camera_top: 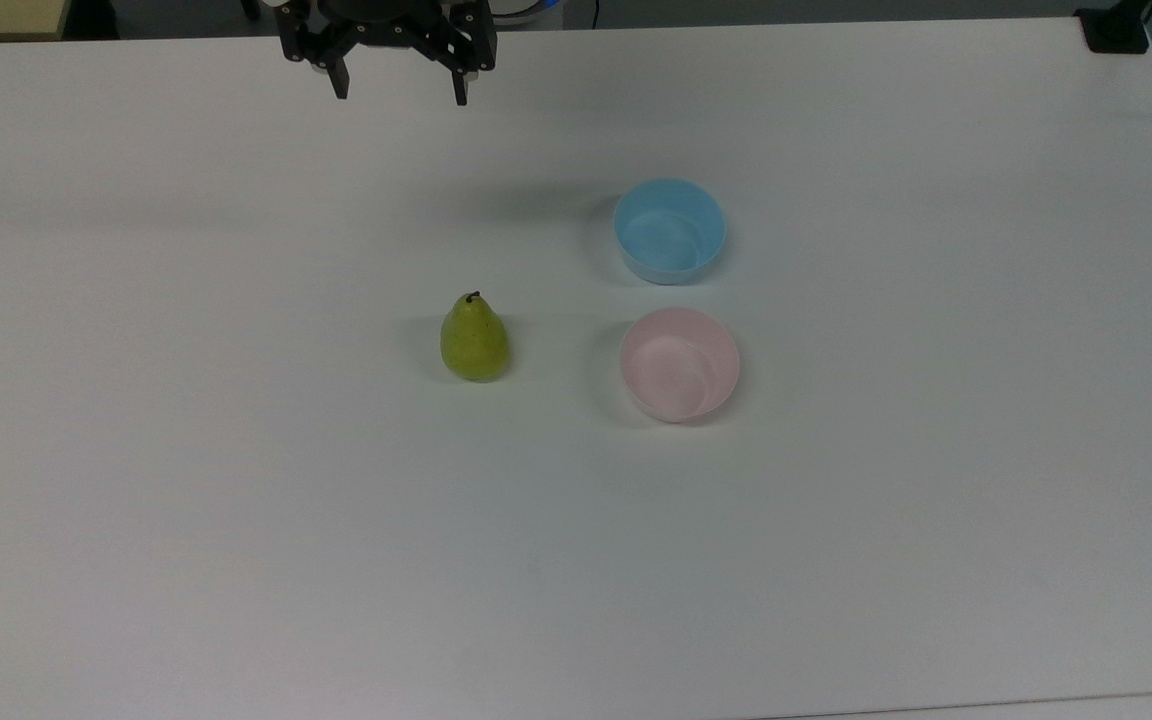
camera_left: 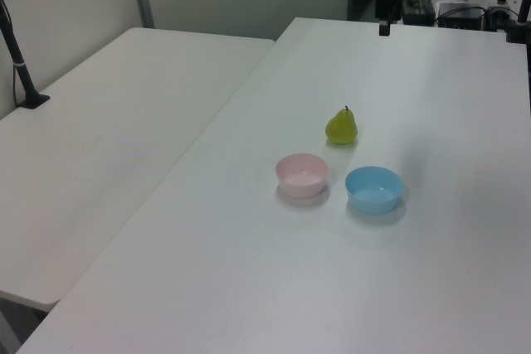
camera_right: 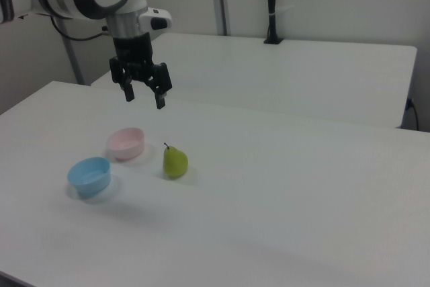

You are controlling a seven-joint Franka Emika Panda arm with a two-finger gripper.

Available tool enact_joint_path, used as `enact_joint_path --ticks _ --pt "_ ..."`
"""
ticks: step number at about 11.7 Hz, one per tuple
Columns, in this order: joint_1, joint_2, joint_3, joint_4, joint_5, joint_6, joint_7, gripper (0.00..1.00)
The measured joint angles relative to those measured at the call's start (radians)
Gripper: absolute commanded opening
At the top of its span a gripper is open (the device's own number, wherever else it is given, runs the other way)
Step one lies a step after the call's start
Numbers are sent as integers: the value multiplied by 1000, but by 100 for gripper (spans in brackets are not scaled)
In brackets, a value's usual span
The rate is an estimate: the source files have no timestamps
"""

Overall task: Place the pear in the bowl
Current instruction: 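Move the open gripper down toward the green pear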

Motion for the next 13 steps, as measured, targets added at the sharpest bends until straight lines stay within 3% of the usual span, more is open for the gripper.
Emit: enact_joint_path --ticks 9,13 --pt "5 70 -1 -5 0 43 2 100" --pt "54 240 -31 39 0 153 1 100"
